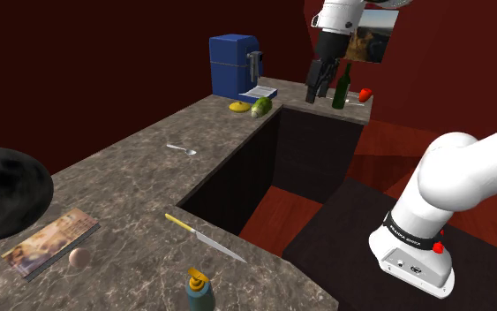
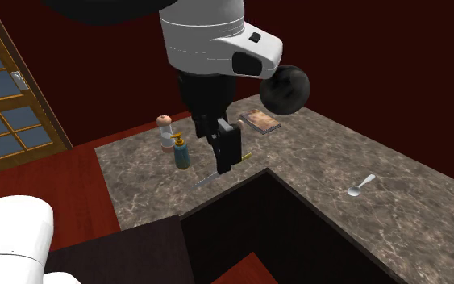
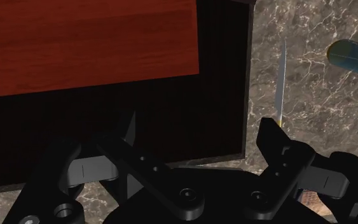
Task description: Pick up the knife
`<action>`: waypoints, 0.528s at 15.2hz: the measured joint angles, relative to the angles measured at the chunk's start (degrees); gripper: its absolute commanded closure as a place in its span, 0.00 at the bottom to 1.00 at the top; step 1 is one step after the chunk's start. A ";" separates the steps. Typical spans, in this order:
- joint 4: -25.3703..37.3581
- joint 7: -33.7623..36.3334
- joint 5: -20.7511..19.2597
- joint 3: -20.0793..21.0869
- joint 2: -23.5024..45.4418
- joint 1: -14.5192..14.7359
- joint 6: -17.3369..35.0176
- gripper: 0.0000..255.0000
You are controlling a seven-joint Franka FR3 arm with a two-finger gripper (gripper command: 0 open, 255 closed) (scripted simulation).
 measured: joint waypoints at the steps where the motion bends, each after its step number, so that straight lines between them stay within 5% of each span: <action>1: -0.81 0.63 0.41 0.94 0.69 0.36 1.56 0.00; 8: -4.75 5.08 2.90 7.63 8.22 2.82 13.47 0.00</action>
